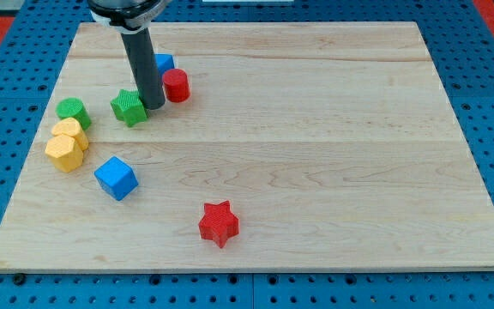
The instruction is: Move red circle diagonal to the top right of the blue cube
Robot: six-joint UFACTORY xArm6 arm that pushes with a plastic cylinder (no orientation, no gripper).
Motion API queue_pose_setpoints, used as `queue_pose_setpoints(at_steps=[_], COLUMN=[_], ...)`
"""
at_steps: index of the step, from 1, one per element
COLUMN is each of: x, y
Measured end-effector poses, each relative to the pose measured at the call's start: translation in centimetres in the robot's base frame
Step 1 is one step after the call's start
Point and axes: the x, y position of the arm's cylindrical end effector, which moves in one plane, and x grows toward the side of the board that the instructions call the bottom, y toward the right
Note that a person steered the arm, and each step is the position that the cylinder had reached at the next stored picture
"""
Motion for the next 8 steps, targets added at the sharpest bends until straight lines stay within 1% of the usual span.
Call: queue_pose_setpoints(at_steps=[1,2,3,4,5,6,7,8], x=[-0.9,-2.3,-4.5,-5.1,-5.7,-7.8,-10.7,-8.8], y=[1.1,4.1,3.5,2.1,6.2,10.0,7.3,12.4])
